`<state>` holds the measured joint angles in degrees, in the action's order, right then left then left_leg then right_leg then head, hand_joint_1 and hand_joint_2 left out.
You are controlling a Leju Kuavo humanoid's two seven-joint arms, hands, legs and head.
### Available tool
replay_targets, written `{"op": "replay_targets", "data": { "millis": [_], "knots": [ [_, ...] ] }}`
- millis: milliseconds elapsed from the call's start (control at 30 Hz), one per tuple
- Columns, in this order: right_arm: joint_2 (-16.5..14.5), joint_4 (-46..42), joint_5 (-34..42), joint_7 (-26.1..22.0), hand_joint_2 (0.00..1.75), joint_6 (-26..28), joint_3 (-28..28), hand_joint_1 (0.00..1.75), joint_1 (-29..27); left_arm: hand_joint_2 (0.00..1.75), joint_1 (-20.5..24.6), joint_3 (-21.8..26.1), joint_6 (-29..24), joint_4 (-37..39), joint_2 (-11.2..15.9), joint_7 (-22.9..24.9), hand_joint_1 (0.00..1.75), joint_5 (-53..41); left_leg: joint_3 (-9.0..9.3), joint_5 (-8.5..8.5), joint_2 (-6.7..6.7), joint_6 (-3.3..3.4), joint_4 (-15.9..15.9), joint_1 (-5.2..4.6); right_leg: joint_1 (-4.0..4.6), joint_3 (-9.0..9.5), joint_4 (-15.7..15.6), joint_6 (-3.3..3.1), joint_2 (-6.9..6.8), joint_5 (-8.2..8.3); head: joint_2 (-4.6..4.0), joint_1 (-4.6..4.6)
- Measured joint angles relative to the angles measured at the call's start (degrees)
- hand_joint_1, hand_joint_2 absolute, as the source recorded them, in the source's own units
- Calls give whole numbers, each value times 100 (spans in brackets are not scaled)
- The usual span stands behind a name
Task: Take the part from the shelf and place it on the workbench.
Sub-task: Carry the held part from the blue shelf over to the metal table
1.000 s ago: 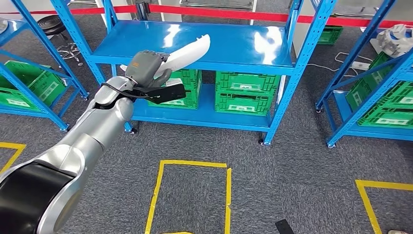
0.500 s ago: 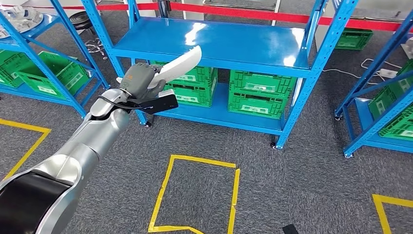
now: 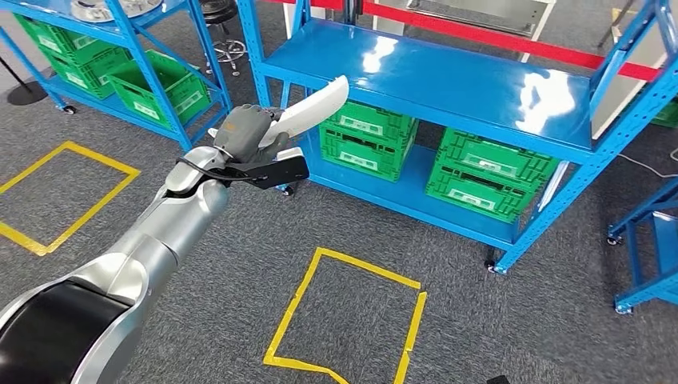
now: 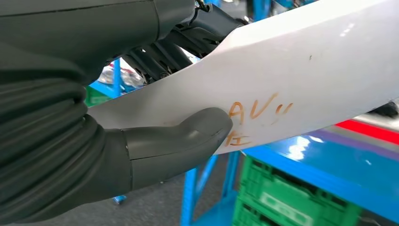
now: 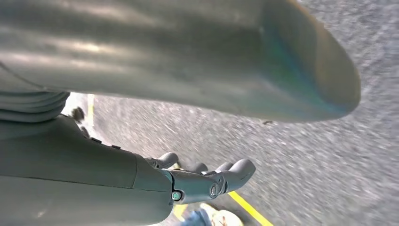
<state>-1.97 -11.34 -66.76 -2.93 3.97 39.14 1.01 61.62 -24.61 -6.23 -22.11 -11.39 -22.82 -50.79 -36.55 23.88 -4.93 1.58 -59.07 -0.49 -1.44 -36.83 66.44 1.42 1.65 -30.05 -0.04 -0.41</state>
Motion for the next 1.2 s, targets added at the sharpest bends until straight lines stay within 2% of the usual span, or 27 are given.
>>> {"op": "replay_targets", "data": {
  "millis": [67,100,167,200,233,300,333,367,400,433,467,500,567,600,667,700,767,800,833,867,900,933,967,1000,1067,1133,1200],
  "knots": [
    [71,0,21,-44,0,67,39,0,-6,175,34,0,-34,-5,-66,-16,175,13,-60,5,-152,-54,-61,-5,-23,223,-519,-8,188,161,0,1],
    [112,0,31,-61,0,103,59,0,-8,175,49,0,-47,-10,-104,-35,175,21,-90,-6,-221,-89,-67,-3,-20,247,-589,-25,228,150,0,1],
    [171,0,74,-73,0,199,102,0,-7,175,71,0,-56,-19,-167,-94,175,50,-133,-44,-334,-161,-43,2,-9,267,-613,-87,99,175,0,2],
    [187,0,105,-71,0,251,129,0,-4,175,85,0,-53,-20,-186,-124,175,70,-158,-30,-276,-191,-64,-6,-16,288,-633,-124,37,195,0,-2],
    [193,0,137,-69,0,298,159,0,-7,175,105,0,-40,-19,-209,-149,175,89,-218,44,-136,-220,-174,-17,-26,309,-655,-160,-29,213,0,-17],
    [200,0,197,-67,0,373,219,0,-36,175,150,0,-9,-18,-276,-181,175,110,-496,373,256,-276,-766,-20,-27,328,-681,-208,-178,227,0,-46],
    [201,0,228,-79,0,409,251,0,-54,175,161,0,13,-16,-317,-195,175,111,-691,557,371,-303,-1179,0,-24,329,-681,-219,-259,223,0,-58],
    [202,0,262,-102,0,444,287,0,-64,175,158,-1,31,-15,-352,-212,175,106,-855,675,423,-326,-1521,26,-24,330,-681,-222,-342,218,0,-57],
    [202,0,295,-132,0,479,325,0,-62,175,149,-2,49,-12,-379,-229,175,99,-929,694,446,-345,-1687,52,-27,333,-681,-219,-420,213,0,-57],
    [201,0,322,-160,0,508,361,0,-53,175,143,-4,62,-10,-400,-245,175,92,-873,603,469,-357,-1604,76,-32,340,-680,-211,-493,206,0,-58],
    [199,0,341,-179,0,526,392,0,-43,175,146,-5,68,-11,-415,-255,175,85,-700,440,514,-360,-1302,92,-38,353,-680,-197,-562,196,0,-58],
    [198,0,350,-187,0,538,418,0,-36,175,159,-7,69,-13,-428,-259,175,82,-456,275,637,-352,-870,93,-38,372,-680,-174,-627,182,0,-60],
    [197,0,360,-190,0,550,466,0,-32,175,195,-7,70,-18,-464,-261,175,81,-87,100,865,-286,-210,51,-13,405,-679,-105,-747,149,0,-54],
    [196,0,365,-198,0,552,484,0,-29,175,209,-7,74,-18,-479,-265,175,81,-20,91,917,-245,-77,26,-2,422,-687,-66,-804,139,0,-47],
    [187,-1,375,-260,0,554,499,0,-7,175,221,-7,99,-18,-488,-283,175,84,-28,78,779,-161,-43,0,-4,463,-724,12,-929,134,0,-38],
    [178,-1,377,-311,0,557,501,0,9,175,229,-7,114,-20,-488,-292,175,87,-24,62,705,-123,-20,4,-21,474,-716,46,-890,109,0,-36],
    [157,-1,368,-421,0,562,503,0,30,175,270,-7,135,-25,-487,-280,175,100,-8,22,571,-47,30,30,-43,367,-440,83,-591,-91,0,-27],
    [151,0,362,-466,0,563,503,0,31,175,292,-7,143,-25,-489,-263,175,108,-6,11,499,-19,40,37,-44,214,-109,85,-387,-268,0,-20],
    [147,0,352,-508,0,559,503,0,29,175,309,-7,152,-21,-478,-241,175,114,-10,6,424,0,40,35,-33,15,296,78,-262,-450,0,-14],
    [147,0,340,-545,0,553,503,0,28,175,316,-7,161,-15,-453,-224,175,121,-13,5,342,10,36,27,-18,-179,665,72,-205,-574,0,-9],
    [147,0,328,-579,0,541,503,0,31,175,318,-7,168,-10,-412,-216,175,131,-14,5,255,14,27,19,-7,-313,886,62,-182,-601,0,-7],
    [147,0,316,-608,0,530,503,0,36,175,323,-7,175,-8,-357,-220,175,145,-15,5,173,13,15,15,-1,-342,877,49,-172,-511,0,-7],
    [150,0,308,-627,0,521,503,0,40,175,332,-7,179,-10,-303,-233,175,161,-15,8,92,8,-3,14,-2,-255,634,36,-150,-321,0,-6],
    [153,0,302,-638,0,510,503,0,42,175,347,-7,183,-15,-258,-248,175,179,-20,12,11,-3,-25,17,-13,-90,242,24,-74,-94,0,-6],
    [162,0,264,-638,0,459,503,0,52,175,385,-7,192,-25,-191,-261,175,212,-61,13,-153,-60,-71,13,-33,201,-427,13,155,158,0,-5],
    [170,0,193,-586,0,372,503,0,83,175,408,-7,226,-48,-101,-262,175,234,-108,-16,-297,-143,-67,20,-25,278,-610,-16,223,165,0,-4],
    [179,-1,128,-535,0,310,503,0,124,175,410,-7,269,-84,26,-284,175,241,-136,-48,-359,-219,-40,29,-26,305,-639,-87,86,200,0,-3]
  ]
}}
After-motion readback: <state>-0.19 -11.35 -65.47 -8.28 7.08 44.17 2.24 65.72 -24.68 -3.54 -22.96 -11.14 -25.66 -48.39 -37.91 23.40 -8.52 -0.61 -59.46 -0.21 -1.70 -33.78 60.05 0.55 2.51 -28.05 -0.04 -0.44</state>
